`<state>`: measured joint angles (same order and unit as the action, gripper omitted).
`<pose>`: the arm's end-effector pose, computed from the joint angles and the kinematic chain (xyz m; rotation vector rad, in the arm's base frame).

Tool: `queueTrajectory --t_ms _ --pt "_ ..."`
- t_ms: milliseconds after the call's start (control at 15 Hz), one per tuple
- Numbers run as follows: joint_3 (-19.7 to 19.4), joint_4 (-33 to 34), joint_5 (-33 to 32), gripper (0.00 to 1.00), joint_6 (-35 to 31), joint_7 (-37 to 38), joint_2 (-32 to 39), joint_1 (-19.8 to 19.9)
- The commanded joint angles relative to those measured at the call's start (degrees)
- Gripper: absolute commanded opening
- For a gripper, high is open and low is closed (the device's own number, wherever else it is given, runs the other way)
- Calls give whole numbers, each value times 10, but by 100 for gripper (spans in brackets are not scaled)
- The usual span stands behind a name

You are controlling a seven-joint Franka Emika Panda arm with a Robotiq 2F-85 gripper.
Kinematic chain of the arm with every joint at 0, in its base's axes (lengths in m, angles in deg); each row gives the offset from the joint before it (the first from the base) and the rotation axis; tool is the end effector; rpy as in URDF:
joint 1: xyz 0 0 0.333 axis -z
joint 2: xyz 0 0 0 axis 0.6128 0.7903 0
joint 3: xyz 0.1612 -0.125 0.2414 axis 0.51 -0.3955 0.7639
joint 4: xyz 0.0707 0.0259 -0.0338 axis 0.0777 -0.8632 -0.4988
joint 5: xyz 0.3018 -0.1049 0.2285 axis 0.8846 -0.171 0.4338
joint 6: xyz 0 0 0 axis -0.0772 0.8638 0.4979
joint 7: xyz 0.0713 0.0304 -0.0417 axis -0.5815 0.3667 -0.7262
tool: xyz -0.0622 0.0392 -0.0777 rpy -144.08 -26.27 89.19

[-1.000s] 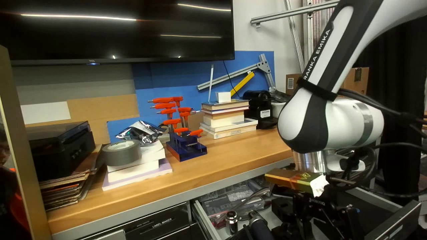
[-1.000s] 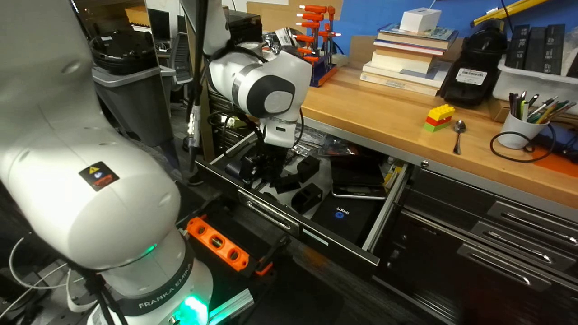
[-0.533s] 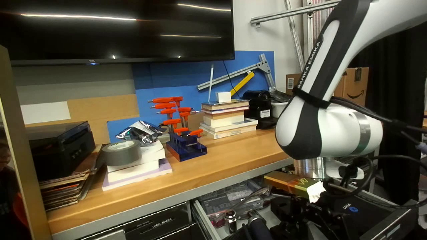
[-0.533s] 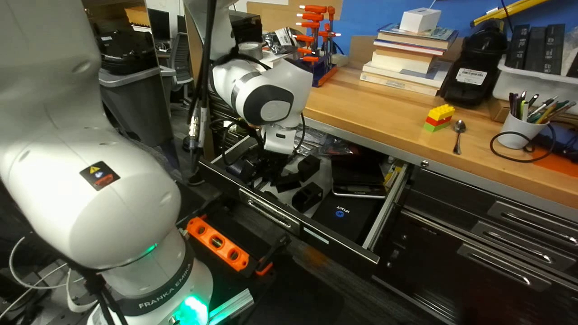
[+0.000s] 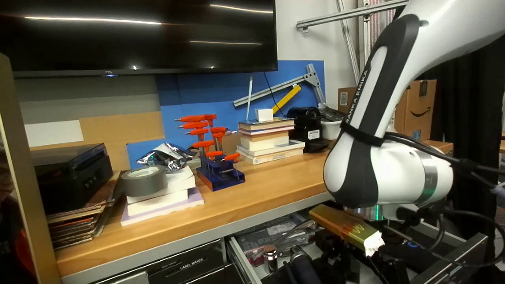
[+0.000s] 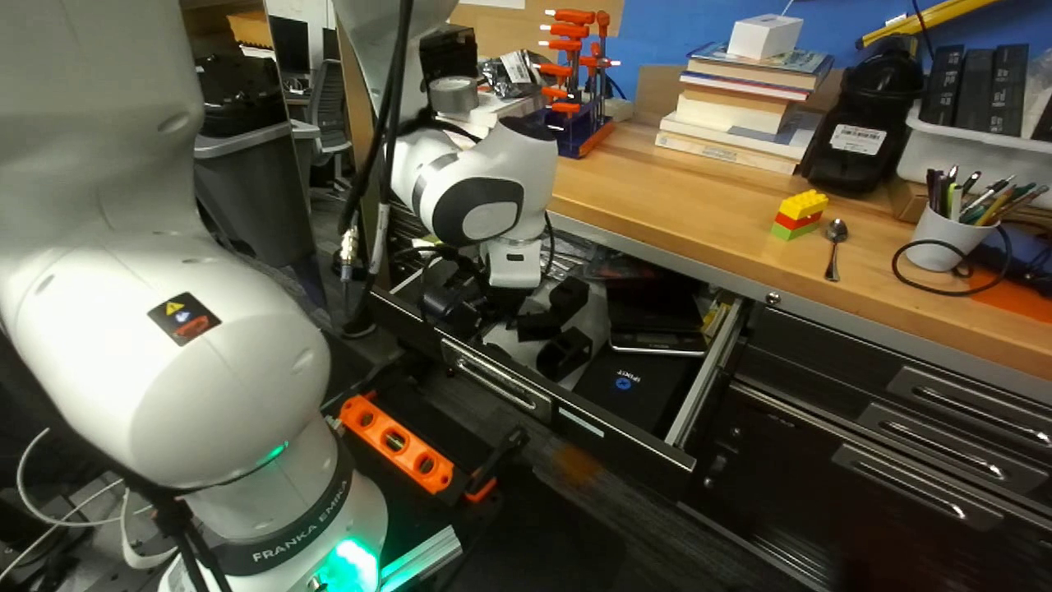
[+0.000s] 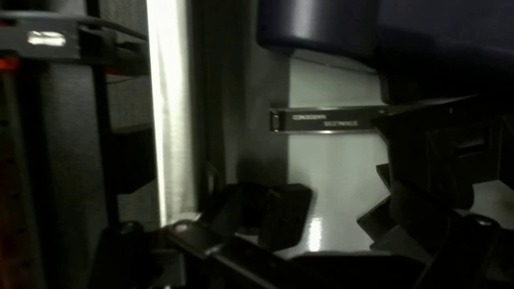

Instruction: Put the three black objects in the open drawer then close the drawer

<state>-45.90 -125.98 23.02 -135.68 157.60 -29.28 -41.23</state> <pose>0.3683 0.0347 0.1508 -2.2394 2.1667 0.2438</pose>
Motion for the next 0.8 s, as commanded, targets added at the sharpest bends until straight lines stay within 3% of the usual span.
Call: queueTrajectory --t_ms 0,200,333,533,733 --pt "48 0 123 100 -156 -131 64 13" --pt "186 -1 268 100 -250 -264 78 106" --pt "234 -2 286 100 -278 -323 85 145" --pt "219 -2 266 100 -264 -424 78 139" --pt "150 0 276 100 -223 -522 49 75"
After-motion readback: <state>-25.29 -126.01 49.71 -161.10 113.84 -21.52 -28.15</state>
